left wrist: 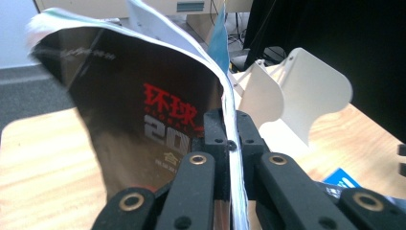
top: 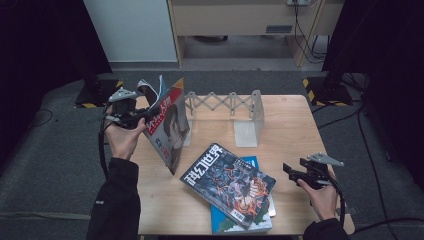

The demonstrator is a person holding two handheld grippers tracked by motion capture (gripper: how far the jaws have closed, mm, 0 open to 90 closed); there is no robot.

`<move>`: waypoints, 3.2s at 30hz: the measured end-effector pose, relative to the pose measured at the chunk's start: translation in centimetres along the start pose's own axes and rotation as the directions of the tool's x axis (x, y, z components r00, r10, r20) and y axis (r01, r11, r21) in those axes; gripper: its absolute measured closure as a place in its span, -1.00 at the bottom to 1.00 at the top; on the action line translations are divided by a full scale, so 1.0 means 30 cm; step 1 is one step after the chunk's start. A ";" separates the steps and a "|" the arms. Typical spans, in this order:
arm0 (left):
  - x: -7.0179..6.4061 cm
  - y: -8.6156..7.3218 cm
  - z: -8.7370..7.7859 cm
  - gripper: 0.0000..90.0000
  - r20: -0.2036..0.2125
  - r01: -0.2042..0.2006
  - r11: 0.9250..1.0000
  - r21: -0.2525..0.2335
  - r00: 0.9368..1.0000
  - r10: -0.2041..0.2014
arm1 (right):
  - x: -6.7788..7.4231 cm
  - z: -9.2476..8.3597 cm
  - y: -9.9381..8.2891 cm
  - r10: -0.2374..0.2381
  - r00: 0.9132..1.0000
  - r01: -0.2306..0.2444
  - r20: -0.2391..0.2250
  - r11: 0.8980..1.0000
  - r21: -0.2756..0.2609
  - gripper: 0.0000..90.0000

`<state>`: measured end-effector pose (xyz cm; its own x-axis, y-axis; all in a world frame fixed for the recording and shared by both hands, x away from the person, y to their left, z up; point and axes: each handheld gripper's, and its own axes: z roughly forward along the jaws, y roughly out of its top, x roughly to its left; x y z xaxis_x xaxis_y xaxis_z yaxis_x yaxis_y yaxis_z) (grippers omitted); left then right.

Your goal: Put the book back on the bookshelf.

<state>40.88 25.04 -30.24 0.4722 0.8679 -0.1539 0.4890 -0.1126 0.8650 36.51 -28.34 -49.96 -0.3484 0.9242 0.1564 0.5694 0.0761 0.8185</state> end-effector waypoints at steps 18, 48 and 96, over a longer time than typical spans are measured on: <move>-0.084 -0.041 -0.169 0.92 0.125 -0.036 0.999 -0.030 0.991 0.039 | 0.009 0.001 -0.003 -0.006 1.000 0.005 0.006 1.000 0.005 -0.46; 0.094 -0.030 0.091 0.92 -0.106 0.037 0.990 -0.134 0.993 -0.051 | 0.000 0.005 -0.004 -0.006 1.000 0.006 0.004 1.000 0.008 -0.45; 0.139 -0.079 0.147 0.70 -0.237 0.023 0.959 -0.283 0.967 -0.093 | 0.002 0.008 -0.005 -0.013 1.000 0.012 0.006 1.000 0.014 -0.45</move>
<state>44.92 26.79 -35.05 0.2374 0.9644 -0.1161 0.2724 0.0486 0.9610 36.59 -28.20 -50.21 -0.3513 0.9253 0.1431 0.5754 0.0928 0.8126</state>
